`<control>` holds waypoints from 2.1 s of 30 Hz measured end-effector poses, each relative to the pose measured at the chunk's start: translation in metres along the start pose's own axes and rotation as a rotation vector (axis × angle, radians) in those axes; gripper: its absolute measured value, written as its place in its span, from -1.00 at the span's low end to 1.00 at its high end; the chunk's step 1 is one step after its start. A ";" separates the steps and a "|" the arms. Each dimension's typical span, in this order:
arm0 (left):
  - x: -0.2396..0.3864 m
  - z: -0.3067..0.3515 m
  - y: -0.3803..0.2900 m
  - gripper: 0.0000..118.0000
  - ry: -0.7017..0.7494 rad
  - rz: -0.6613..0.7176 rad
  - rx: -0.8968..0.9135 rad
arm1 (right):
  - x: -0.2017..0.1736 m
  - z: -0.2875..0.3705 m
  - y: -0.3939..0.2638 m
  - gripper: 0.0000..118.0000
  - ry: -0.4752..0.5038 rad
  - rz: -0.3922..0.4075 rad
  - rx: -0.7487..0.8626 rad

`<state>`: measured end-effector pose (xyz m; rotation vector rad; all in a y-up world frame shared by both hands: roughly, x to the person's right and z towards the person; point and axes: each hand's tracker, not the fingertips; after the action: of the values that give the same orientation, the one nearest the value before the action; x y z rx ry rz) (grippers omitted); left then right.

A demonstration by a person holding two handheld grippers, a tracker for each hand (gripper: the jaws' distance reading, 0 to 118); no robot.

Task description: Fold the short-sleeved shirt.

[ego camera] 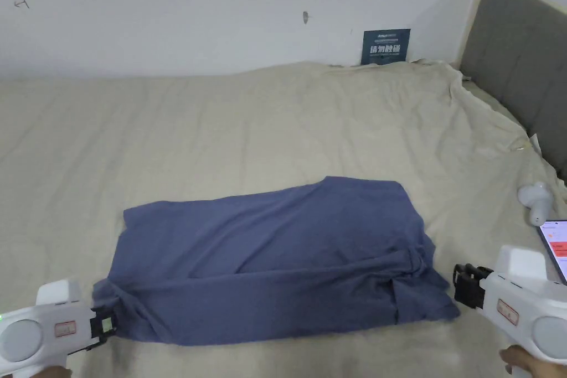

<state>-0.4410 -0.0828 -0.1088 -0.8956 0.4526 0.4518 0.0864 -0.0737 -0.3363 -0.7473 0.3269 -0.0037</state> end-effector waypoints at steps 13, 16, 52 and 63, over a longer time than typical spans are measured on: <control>-0.026 -0.014 -0.005 -0.93 -0.001 0.026 -0.007 | -0.012 -0.084 -0.031 -0.88 -0.009 0.088 -0.271; -0.036 -0.019 -0.013 -0.93 0.014 0.037 -0.012 | -0.016 -0.066 -0.034 -0.88 0.010 0.093 -0.250; -0.057 0.010 -0.120 -0.65 0.136 0.050 -0.072 | -0.005 0.059 -0.124 -0.60 0.023 -0.046 -0.242; 0.005 0.104 -0.061 0.83 0.138 -0.067 0.255 | -0.074 0.178 -0.028 0.35 0.018 0.093 0.143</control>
<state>-0.3846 -0.0301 -0.0160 -0.6945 0.5904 0.2644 0.0712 0.0334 -0.1736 -0.5901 0.3745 0.0530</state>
